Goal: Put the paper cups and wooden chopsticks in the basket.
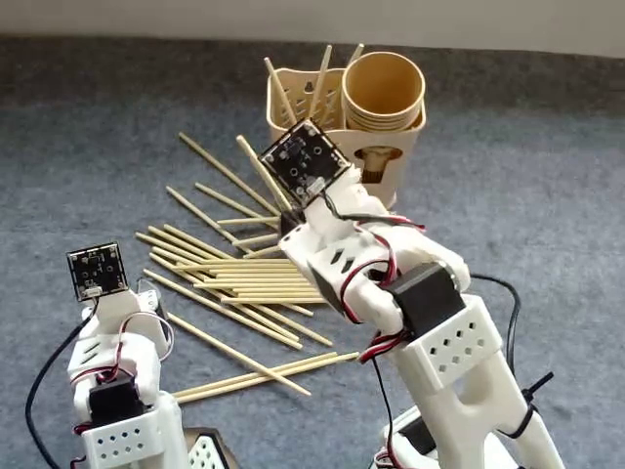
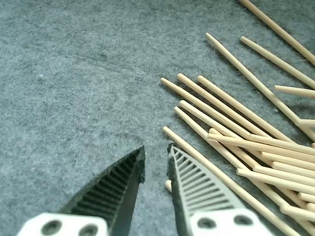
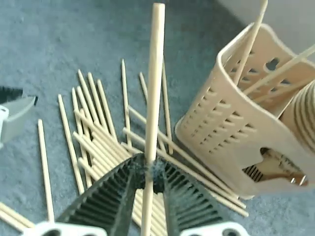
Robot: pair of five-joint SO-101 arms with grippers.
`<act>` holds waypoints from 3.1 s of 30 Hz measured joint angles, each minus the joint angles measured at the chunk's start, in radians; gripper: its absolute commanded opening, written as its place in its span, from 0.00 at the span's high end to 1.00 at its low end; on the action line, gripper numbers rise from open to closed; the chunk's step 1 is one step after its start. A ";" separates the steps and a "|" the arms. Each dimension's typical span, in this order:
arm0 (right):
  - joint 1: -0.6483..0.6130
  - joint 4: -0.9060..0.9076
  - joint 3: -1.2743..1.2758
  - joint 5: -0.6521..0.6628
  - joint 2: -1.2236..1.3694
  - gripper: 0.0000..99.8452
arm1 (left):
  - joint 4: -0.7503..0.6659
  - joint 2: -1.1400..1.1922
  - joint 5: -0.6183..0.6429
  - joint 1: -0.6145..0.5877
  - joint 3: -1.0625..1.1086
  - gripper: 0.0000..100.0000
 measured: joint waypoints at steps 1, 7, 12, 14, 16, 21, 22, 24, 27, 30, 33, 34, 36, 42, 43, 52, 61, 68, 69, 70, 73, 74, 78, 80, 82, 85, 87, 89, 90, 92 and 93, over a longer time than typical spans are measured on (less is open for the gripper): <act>0.000 -0.029 -0.005 -0.002 0.000 0.99 | 0.000 0.000 0.000 0.000 0.000 0.91; 0.000 -0.236 -0.005 -0.003 0.000 0.99 | 0.000 0.000 0.000 0.000 0.000 0.91; 0.041 -0.437 -0.005 -0.003 0.000 0.99 | 0.000 0.000 0.000 0.000 0.000 0.91; 0.074 -0.522 -0.005 -0.003 0.000 0.99 | 0.000 0.000 0.000 0.000 0.000 0.91; 0.104 -0.606 -0.005 -0.003 0.000 0.99 | 0.000 0.000 0.000 0.000 0.000 0.91; 0.138 -0.764 -0.006 -0.003 0.025 0.99 | 0.000 0.000 0.000 0.000 0.000 0.91; 0.147 -0.796 -0.008 -0.003 0.041 0.99 | 0.000 0.000 0.000 0.000 0.000 0.91; 0.167 -0.855 -0.012 -0.003 0.091 0.99 | 0.000 0.000 0.000 0.000 0.000 0.91; 0.195 -0.937 -0.012 -0.003 0.172 0.99 | 0.000 0.000 0.000 0.000 0.000 0.91; 0.213 -0.994 -0.012 -0.003 0.239 0.99 | 0.000 0.000 0.000 0.000 0.000 0.91; 0.216 -1.010 -0.012 -0.003 0.282 0.99 | 0.000 0.000 0.000 0.000 0.000 0.91; 0.218 -1.013 -0.012 -0.003 0.296 0.99 | 0.000 0.000 0.000 0.000 0.000 0.91; 0.219 -1.013 -0.012 -0.003 0.315 0.99 | 0.000 0.000 0.000 0.000 0.000 0.91; 0.219 -1.013 -0.012 -0.044 0.347 0.98 | 0.000 0.000 0.000 0.000 0.000 0.91; 0.227 -1.013 -0.012 -0.077 0.351 0.96 | 0.000 0.000 0.000 0.000 0.000 0.91; 0.269 -0.913 -0.012 -0.227 0.356 0.88 | 0.000 0.000 0.000 0.000 0.000 0.91; 0.272 -0.821 -0.012 -0.229 0.262 0.88 | 0.000 0.000 0.000 0.000 0.000 0.91; 0.242 -0.600 -0.012 -0.229 0.124 0.88 | 0.000 0.000 0.000 0.000 0.000 0.91; 0.229 -0.562 -0.012 -0.229 0.112 0.88 | 0.000 0.000 0.000 0.000 0.000 0.91; 0.219 -0.528 -0.012 -0.229 0.103 0.88 | 0.000 0.000 0.000 0.000 0.000 0.91; 0.206 -0.448 -0.012 -0.229 0.081 0.90 | 0.000 0.000 0.000 0.000 0.000 0.91; 0.203 -0.430 -0.012 -0.229 0.078 0.91 | 0.000 0.000 0.000 0.000 0.000 0.91; 0.190 -0.381 -0.012 -0.229 0.074 0.93 | 0.000 0.000 0.000 0.000 0.000 0.91; 0.167 -0.342 -0.012 -0.229 0.074 0.93 | 0.000 0.000 0.000 0.000 0.000 0.91; 0.140 -0.279 -0.012 -0.229 0.074 0.93 | 0.000 0.000 0.000 0.000 0.000 0.91; 0.078 -0.166 -0.012 -0.229 0.074 0.93 | 0.000 0.000 0.000 0.000 0.000 0.91; 0.028 -0.087 -0.012 -0.229 0.074 0.93 | 0.000 0.000 0.000 0.000 0.000 0.91; -0.018 -0.026 -0.012 -0.229 0.074 0.93 | 0.000 0.000 0.000 0.000 0.000 0.91; -0.043 0.000 -0.012 -0.229 0.074 0.93 | 0.000 0.000 0.000 0.000 0.000 0.91; -0.084 0.029 -0.012 -0.229 0.074 0.93 | 0.000 0.000 0.000 0.000 0.000 0.91; -0.104 0.032 -0.011 -0.229 0.074 0.93 | 0.000 0.000 0.000 0.000 0.000 0.91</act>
